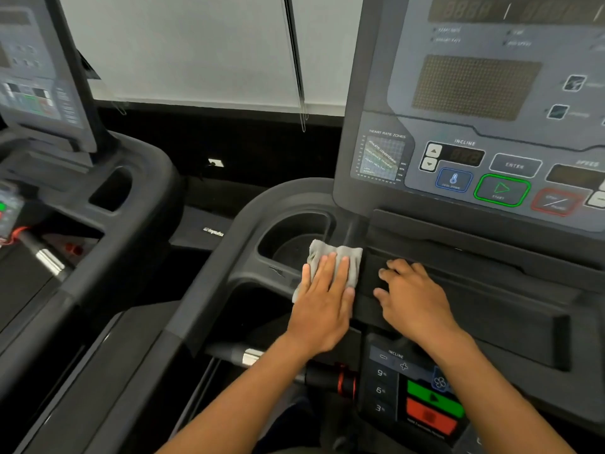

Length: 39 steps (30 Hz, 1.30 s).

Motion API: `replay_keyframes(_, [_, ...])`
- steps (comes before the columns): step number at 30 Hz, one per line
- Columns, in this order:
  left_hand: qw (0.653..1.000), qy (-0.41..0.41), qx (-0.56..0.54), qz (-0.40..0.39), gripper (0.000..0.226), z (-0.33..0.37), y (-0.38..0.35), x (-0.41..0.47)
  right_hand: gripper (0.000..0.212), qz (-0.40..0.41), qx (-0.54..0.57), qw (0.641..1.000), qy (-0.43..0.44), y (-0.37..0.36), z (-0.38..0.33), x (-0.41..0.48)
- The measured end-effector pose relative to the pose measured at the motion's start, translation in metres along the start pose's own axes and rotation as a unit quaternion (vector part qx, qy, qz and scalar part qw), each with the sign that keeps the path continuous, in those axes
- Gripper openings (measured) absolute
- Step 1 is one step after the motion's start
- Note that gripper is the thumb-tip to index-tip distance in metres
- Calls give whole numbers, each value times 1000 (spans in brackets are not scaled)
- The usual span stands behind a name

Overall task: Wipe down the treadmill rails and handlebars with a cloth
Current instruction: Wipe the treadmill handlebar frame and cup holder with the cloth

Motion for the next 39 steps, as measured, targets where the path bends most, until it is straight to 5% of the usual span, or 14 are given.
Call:
replay_keyframes(11, [999,-14,25,-16,56,-21,25,134,50,-4,0,1000,2,2,1,-1])
replay_keyframes(17, [1000,-13,18,10,63,-11,12,65,56,-18,0,1000,-14,2,-6,-3])
replay_keyframes(22, [994,-72,38,78,55,-23,-1,-21,74,-36,10,999,17,3,-30,-5])
replay_keyframes(26, [982,-131,125,60,56,-66,5,-56,88,-61,8,996,57,-2,-60,-3])
replay_keyframes(33, [978,-49,178,94,54,-158,35,-72,90,-92,-49,994,40,-7,-78,-1])
replay_keyframes(39, [983,-23,106,147,54,-90,3,-59,99,-120,-32,992,8,-9,-84,1])
Point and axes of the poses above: each hand's wrist, its own x-axis towards the middle knuckle, its own y-axis out of the back of the hand, z = x × y, the point moved 1 cm from there along x, towards the middle knuckle, and after that the axes turned 9 degrees about -y, right-handed, at the moved point
